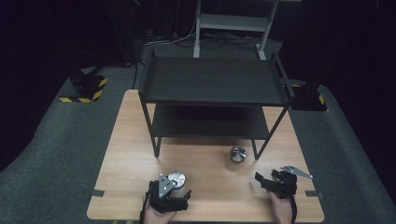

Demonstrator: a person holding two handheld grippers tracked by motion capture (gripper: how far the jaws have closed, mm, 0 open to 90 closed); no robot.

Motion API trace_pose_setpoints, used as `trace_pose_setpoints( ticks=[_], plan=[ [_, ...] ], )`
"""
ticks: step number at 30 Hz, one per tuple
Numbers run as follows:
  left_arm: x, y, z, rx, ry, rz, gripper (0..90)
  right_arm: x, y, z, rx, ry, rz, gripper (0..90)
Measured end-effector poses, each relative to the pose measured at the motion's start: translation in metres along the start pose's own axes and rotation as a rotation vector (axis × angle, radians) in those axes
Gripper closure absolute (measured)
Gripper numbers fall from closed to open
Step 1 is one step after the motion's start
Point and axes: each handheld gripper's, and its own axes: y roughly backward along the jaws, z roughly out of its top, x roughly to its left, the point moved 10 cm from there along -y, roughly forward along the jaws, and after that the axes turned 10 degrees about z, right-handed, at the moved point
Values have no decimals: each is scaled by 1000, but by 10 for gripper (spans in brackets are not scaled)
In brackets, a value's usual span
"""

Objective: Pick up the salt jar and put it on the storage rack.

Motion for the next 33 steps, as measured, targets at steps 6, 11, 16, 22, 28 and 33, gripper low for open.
trace_pose_setpoints(
  ticks=[6, 11, 16, 22, 28, 33],
  plan=[
    [-4, -6, 3, 14, -3, 23, 31, 0, 0, 0, 2, 2, 1, 93],
    [-5, -10, 4, 33, -4, 45, 37, 0, 0, 0, 3, 2, 2, 94],
    [-6, -13, 4, 41, 0, 63, 48, 0, 0, 0, 3, 2, 2, 94],
    [-8, -15, 4, 43, -5, 71, 61, 0, 0, 0, 2, 1, 3, 94],
    [-9, -17, 4, 43, 1, 67, 70, 0, 0, 0, 2, 0, 3, 95],
    [-9, -18, 3, 44, 12, 66, 78, 0, 0, 0, -1, -3, 4, 95]
  ],
)
